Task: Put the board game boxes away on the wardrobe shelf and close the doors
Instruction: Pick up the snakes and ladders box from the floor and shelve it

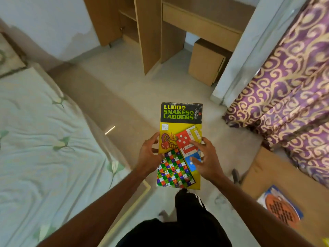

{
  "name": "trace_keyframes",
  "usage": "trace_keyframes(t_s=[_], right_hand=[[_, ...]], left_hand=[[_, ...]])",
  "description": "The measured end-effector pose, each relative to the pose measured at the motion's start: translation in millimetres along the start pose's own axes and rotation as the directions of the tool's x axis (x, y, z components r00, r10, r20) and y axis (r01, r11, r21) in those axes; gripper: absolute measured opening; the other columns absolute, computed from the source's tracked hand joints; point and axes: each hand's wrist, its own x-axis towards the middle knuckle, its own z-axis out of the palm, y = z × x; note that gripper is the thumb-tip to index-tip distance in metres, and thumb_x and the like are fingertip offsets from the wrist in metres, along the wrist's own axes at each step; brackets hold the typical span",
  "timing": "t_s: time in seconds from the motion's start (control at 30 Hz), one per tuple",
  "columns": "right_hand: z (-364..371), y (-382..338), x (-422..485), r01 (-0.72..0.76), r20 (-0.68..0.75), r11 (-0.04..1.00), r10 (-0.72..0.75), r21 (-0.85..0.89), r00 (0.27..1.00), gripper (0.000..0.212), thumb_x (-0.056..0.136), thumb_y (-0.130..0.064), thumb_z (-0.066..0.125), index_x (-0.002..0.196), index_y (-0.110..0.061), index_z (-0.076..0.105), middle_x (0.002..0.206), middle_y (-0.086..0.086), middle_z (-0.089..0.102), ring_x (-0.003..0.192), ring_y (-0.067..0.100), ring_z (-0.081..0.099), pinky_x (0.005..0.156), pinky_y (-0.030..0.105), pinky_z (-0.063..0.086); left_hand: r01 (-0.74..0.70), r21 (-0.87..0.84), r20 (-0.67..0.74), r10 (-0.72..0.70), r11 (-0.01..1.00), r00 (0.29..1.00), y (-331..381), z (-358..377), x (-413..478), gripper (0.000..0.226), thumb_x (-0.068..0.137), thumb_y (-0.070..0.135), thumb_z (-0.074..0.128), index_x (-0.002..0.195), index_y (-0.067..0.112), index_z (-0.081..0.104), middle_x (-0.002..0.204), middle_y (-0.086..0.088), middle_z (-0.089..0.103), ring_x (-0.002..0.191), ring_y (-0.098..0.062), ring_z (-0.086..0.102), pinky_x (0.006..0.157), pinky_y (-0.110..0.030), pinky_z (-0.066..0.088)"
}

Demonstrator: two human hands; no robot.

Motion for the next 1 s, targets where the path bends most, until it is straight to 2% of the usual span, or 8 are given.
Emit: trace_keyframes(t_s=[0.17,0.37,0.53,0.63,0.73,0.8,0.9,1.0], right_hand=[[-7.2,7.1,148.8,0.078,0.092,0.997,-0.08,0.025,0.993,0.065,0.074,-0.019,0.069,0.135,-0.032,0.05,0.148,0.004,0.033,0.131,0.028,0.038,0.099,0.049,0.049],[-11.8,-20.0,314.9,0.195,0.235,0.981,-0.189,-0.001,0.953,0.069,0.07,-0.024,0.064,0.136,-0.034,0.049,0.149,-0.003,0.035,0.131,0.024,0.042,0.102,0.048,0.046],[12.5,-71.8,444.4,0.312,0.356,0.947,-0.316,0.07,0.879,0.063,0.078,-0.053,0.065,0.134,-0.024,0.054,0.138,0.001,0.048,0.122,0.018,0.053,0.1,0.042,0.05],[44.3,-111.7,516.8,0.343,0.384,0.937,-0.338,0.056,0.859,0.061,0.077,-0.016,0.074,0.135,-0.019,0.053,0.138,0.004,0.048,0.117,0.008,0.05,0.097,0.031,0.052],[85.3,-149.4,589.1,0.367,0.411,0.928,-0.357,0.058,0.839,0.062,0.078,-0.007,0.075,0.135,-0.017,0.053,0.135,0.003,0.049,0.114,0.004,0.049,0.089,0.016,0.049],[114.6,-176.6,638.1,0.358,0.424,0.928,-0.366,0.101,0.828,0.062,0.078,-0.01,0.075,0.135,-0.017,0.053,0.133,0.001,0.05,0.115,0.008,0.053,0.089,0.022,0.053],[156.3,-216.3,703.5,0.333,0.425,0.934,-0.357,0.132,0.832,0.062,0.079,-0.015,0.073,0.137,-0.021,0.05,0.136,-0.001,0.048,0.122,0.017,0.052,0.09,0.036,0.057],[193.6,-257.1,768.5,0.347,0.397,0.929,-0.37,0.133,0.84,0.066,0.08,-0.011,0.073,0.139,-0.027,0.047,0.139,-0.004,0.044,0.126,0.019,0.047,0.09,0.038,0.057]], left_hand=[[0.018,0.021,-0.086,-0.016,1.0,0.996,5.5,-8.1,122.2,0.076,0.074,0.023,0.082,0.139,0.036,0.045,0.12,0.0,0.063,0.084,-0.012,0.068,0.06,-0.025,0.057],[0.045,-0.007,-0.255,-0.045,0.999,0.966,28.4,-40.7,241.3,0.085,0.073,0.014,0.083,0.136,0.047,0.036,0.108,0.006,0.059,0.083,-0.012,0.065,0.055,-0.016,0.052],[0.119,0.024,-0.382,-0.1,0.993,0.919,22.2,-89.6,331.0,0.071,0.074,0.011,0.081,0.136,0.031,0.052,0.11,0.001,0.053,0.092,-0.017,0.062,0.063,-0.01,0.051],[0.163,-0.022,-0.428,-0.157,0.986,0.89,13.3,-131.1,388.3,0.072,0.074,0.01,0.08,0.137,0.03,0.053,0.111,0.001,0.054,0.089,-0.016,0.064,0.061,-0.015,0.053],[0.183,-0.085,-0.455,-0.201,0.98,0.867,-2.0,-181.8,449.4,0.073,0.07,0.017,0.081,0.136,0.034,0.054,0.119,0.0,0.057,0.086,-0.019,0.069,0.062,-0.035,0.061],[0.195,-0.112,-0.472,-0.225,0.974,0.852,-5.6,-223.5,492.5,0.074,0.068,0.021,0.081,0.135,0.035,0.054,0.122,0.0,0.057,0.085,-0.021,0.071,0.062,-0.042,0.062],[0.24,-0.07,-0.474,-0.244,0.968,0.846,-5.0,-290.9,551.4,0.072,0.072,0.013,0.08,0.137,0.031,0.054,0.122,-0.003,0.056,0.084,-0.019,0.07,0.064,-0.038,0.062],[0.235,-0.019,-0.473,-0.216,0.972,0.854,-5.5,-358.6,610.8,0.069,0.072,0.019,0.082,0.134,0.032,0.056,0.122,-0.002,0.059,0.084,-0.019,0.071,0.064,-0.04,0.061]])
